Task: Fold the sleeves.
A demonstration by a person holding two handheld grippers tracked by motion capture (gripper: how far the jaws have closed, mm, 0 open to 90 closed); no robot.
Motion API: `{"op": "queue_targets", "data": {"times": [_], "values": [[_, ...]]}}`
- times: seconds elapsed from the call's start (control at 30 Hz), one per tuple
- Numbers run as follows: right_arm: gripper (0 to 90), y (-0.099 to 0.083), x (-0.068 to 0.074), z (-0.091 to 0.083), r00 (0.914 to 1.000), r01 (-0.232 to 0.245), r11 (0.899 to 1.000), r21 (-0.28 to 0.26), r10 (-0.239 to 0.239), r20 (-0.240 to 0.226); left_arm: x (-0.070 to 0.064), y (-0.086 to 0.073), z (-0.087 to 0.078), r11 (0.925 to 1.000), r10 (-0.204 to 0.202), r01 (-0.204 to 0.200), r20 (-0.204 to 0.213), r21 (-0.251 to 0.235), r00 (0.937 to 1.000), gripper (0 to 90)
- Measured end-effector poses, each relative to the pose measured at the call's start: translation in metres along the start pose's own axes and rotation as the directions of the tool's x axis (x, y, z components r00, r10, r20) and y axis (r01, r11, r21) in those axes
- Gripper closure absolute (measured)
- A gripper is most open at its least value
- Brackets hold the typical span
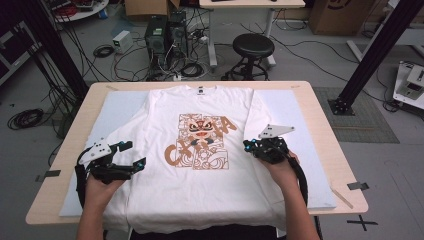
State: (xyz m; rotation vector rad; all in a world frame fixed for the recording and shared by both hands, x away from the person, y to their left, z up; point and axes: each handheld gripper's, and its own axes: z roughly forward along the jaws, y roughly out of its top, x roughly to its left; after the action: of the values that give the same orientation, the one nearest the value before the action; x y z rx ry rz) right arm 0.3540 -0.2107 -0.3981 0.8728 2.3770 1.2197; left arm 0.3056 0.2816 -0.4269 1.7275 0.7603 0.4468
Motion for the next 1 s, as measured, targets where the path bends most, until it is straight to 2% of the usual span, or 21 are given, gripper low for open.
{"op": "queue_targets", "data": {"times": [0.03, 0.2, 0.3, 0.4, 0.43, 0.47, 0.53, 0.6, 0.67, 0.73, 0.93, 1.0], "values": [[89.0, 0.0, 0.0, 0.0, 1.0, 0.0, 1.0, 0.0, 0.0, 0.0, 0.0, 0.0, 0.0, 1.0, 0.0, 0.0, 0.0, 0.0, 1.0, 13.4], [89.0, 0.025, 0.006, 0.011, 0.9996, 0.024, 1.0, -0.007, -0.024, -0.013, -0.001, 0.0, 0.002, 1.0, -0.001, 0.001, 0.012, 0.005, 0.9999, 13.4], [89.1, 0.033, 0.008, 0.017, 0.9994, 0.027, 1.0, -0.016, -0.027, -0.022, 0.0, 0.0, 0.002, 1.0, -0.009, 0.009, 0.011, 0.002, 0.9999, 13.4], [89.1, 0.041, 0.008, 0.025, 0.9995, 0.032, 0.999, -0.024, -0.032, 0.001, 0.001, 0.0, -0.001, 0.9995, -0.026, 0.026, 0.02, -0.016, 0.9995, 13.4], [84.3, 0.042, 0.007, 0.028, 0.9998, 0.014, 0.999, -0.035, -0.014, 0.014, 0.001, 0.0, -0.002, 0.9993, -0.029, 0.029, 0.018, -0.024, 0.9994, 13.4], [84.3, 0.042, 0.007, 0.028, 0.9998, 0.014, 0.999, -0.035, -0.014, 0.014, 0.002, 0.0, -0.003, 0.9994, -0.027, 0.027, 0.018, -0.022, 0.9995, 13.4], [70.7, 0.038, 0.004, 0.029, 0.9988, -0.021, 0.998, -0.051, 0.023, 0.043, 0.002, 0.0, -0.003, 0.9995, -0.025, 0.025, 0.017, -0.021, 0.9995, 13.4], [72.2, 0.036, 0.004, 0.027, 0.9984, -0.024, 0.998, -0.053, 0.027, 0.049, 0.002, 0.0, -0.003, 0.9992, -0.031, 0.032, 0.019, -0.023, 0.9993, 13.4], [73.6, 0.03, 0.004, 0.023, 0.9984, -0.007, 0.999, -0.053, 0.01, 0.057, 0.002, -0.001, -0.003, 0.9988, -0.041, 0.042, 0.029, -0.026, 0.9987, 13.4], [72.0, 0.02, 0.006, 0.014, 0.9987, -0.023, 0.997, -0.071, 0.026, 0.043, 0.002, -0.001, -0.001, 0.9988, -0.042, 0.043, 0.036, -0.024, 0.9985, 13.4], [66.7, 0.005, 0.013, 0.005, 0.9999, -0.012, 0.997, -0.071, 0.013, 0.009, 0.0, -0.002, 0.0, 0.999, -0.039, 0.04, 0.04, -0.021, 0.9985, 13.4], [67.1, -0.002, 0.017, 0.003, 0.9999, 0.016, 0.998, -0.067, -0.016, 0.004, -0.001, -0.001, 0.0, 0.9992, -0.035, 0.036, 0.037, -0.02, 0.9987, 13.4]]}}
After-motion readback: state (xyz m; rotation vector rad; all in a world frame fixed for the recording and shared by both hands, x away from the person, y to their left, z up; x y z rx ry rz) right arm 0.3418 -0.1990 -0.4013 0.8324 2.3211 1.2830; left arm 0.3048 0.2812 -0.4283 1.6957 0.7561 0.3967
